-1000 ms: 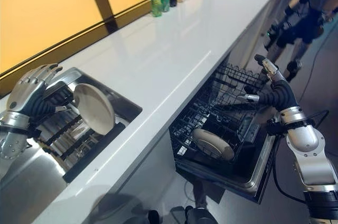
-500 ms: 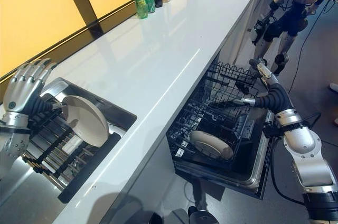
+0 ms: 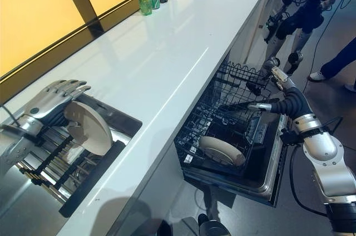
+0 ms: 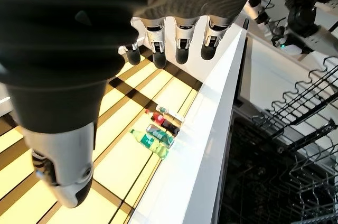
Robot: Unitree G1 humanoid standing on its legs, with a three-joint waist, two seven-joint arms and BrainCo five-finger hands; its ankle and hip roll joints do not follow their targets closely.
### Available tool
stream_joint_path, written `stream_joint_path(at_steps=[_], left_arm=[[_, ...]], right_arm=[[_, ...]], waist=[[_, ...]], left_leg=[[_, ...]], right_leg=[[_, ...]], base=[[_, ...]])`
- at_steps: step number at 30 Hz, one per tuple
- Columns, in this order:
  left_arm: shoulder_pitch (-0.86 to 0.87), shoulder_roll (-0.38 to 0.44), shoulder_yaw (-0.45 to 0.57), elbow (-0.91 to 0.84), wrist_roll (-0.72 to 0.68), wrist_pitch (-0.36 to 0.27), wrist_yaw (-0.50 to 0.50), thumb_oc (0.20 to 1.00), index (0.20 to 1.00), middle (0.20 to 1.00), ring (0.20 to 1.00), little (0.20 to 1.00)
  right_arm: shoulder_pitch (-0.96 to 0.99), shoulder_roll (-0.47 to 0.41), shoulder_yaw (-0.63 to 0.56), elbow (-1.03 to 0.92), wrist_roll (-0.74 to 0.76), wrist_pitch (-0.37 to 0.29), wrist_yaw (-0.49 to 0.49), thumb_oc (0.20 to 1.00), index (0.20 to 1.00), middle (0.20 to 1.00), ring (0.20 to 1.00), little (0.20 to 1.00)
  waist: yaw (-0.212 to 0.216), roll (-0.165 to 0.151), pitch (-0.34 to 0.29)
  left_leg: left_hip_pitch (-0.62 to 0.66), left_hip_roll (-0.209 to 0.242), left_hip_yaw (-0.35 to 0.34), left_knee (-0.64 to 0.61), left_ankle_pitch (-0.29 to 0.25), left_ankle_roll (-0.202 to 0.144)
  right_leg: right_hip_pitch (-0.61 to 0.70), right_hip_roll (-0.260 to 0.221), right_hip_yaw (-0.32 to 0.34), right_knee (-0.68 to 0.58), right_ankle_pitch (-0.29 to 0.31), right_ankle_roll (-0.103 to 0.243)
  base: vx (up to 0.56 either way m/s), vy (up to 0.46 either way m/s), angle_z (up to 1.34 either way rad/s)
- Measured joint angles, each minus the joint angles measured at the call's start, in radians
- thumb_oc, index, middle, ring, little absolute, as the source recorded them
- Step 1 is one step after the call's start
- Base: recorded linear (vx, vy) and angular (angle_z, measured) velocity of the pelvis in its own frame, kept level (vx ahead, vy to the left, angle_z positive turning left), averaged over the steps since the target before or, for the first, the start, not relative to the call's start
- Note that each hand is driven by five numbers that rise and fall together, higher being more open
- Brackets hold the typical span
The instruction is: Pick up plates and place into dishwasher.
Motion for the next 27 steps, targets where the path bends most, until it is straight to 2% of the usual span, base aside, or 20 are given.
stream_joint_path(at_steps=[4, 12, 22, 23, 24, 25, 27], left_arm=[[-0.036, 0.0, -0.054, 0.013, 0.0, 0.0, -0.015, 1.0, 1.0, 1.0, 1.0, 1.0], [-0.132, 0.005, -0.081, 0.086, 0.001, 0.01, 0.045, 1.0, 1.0, 1.0, 1.0, 1.0], [-0.164, 0.031, -0.089, 0.086, -0.021, 0.01, -0.024, 1.0, 1.0, 1.0, 1.0, 1.0], [-0.169, 0.032, -0.089, 0.086, -0.022, 0.012, -0.036, 0.878, 0.878, 0.878, 0.878, 0.878], [-0.178, 0.032, -0.089, 0.086, -0.024, 0.021, -0.045, 0.633, 0.633, 0.633, 0.633, 0.633], [-0.18, 0.033, -0.088, 0.086, -0.025, 0.021, -0.054, 0.2, 0.2, 0.2, 0.2, 0.2], [-0.18, 0.037, -0.088, 0.083, -0.032, 0.021, -0.072, 0.2, 0.2, 0.2, 0.2, 0.2]], right_arm=[[-0.003, -0.028, 0.026, 0.0, 0.0, 0.005, 0.0, 1.0, 1.0, 1.0, 1.0, 1.0], [-0.007, -0.033, 0.026, 0.002, 0.0, 0.013, -0.003, 1.0, 1.0, 1.0, 1.0, 1.0], [-0.025, -0.033, 0.066, 0.006, -0.001, 0.013, -0.012, 1.0, 1.0, 1.0, 1.0, 1.0], [-0.026, -0.033, 0.066, 0.005, -0.001, 0.013, -0.012, 1.0, 1.0, 1.0, 1.0, 1.0], [-0.027, -0.033, 0.066, 0.006, -0.001, 0.013, -0.012, 1.0, 1.0, 1.0, 1.0, 1.0], [-0.027, -0.033, 0.066, 0.006, -0.001, 0.014, -0.012, 1.0, 1.0, 1.0, 1.0, 1.0], [-0.027, -0.033, 0.066, 0.006, -0.001, 0.014, -0.012, 1.0, 1.0, 1.0, 1.0, 1.0]], waist=[[-0.001, 0.002, 0.018], [-0.004, 0.001, 0.056], [-0.004, 0.003, 0.07], [-0.004, 0.003, 0.074], [-0.003, 0.003, 0.081], [-0.003, 0.004, 0.085], [0.0, 0.009, 0.088]], left_leg=[[-0.009, -0.003, 0.002, -0.001, 0.003, 0.002], [-0.039, -0.006, 0.022, -0.002, 0.01, 0.005], [-0.052, -0.01, 0.025, -0.006, 0.02, 0.009], [-0.054, -0.011, 0.025, -0.003, 0.02, 0.009], [-0.053, -0.011, 0.024, -0.003, 0.021, 0.008], [-0.053, -0.011, 0.024, -0.003, 0.023, 0.008], [-0.054, -0.012, 0.021, -0.003, 0.024, 0.008]], right_leg=[[-0.011, -0.004, -0.004, 0.001, 0.003, 0.004], [-0.049, -0.007, -0.004, 0.001, 0.018, 0.008], [-0.063, -0.012, -0.008, -0.004, 0.03, 0.011], [-0.064, -0.013, -0.009, -0.003, 0.03, 0.012], [-0.062, -0.014, -0.01, -0.004, 0.032, 0.013], [-0.063, -0.014, -0.013, -0.005, 0.033, 0.012], [-0.061, -0.016, -0.018, -0.005, 0.034, 0.012]], base=[[-0.01, 0.054, -0.01], [-0.03, 0.036, -0.08], [0.01, 0.009, 0.0], [0.0, 0.0, 0.0], [0.0, 0.0, 0.0], [0.0, 0.0, 0.0], [0.0, -0.015, 0.05]])
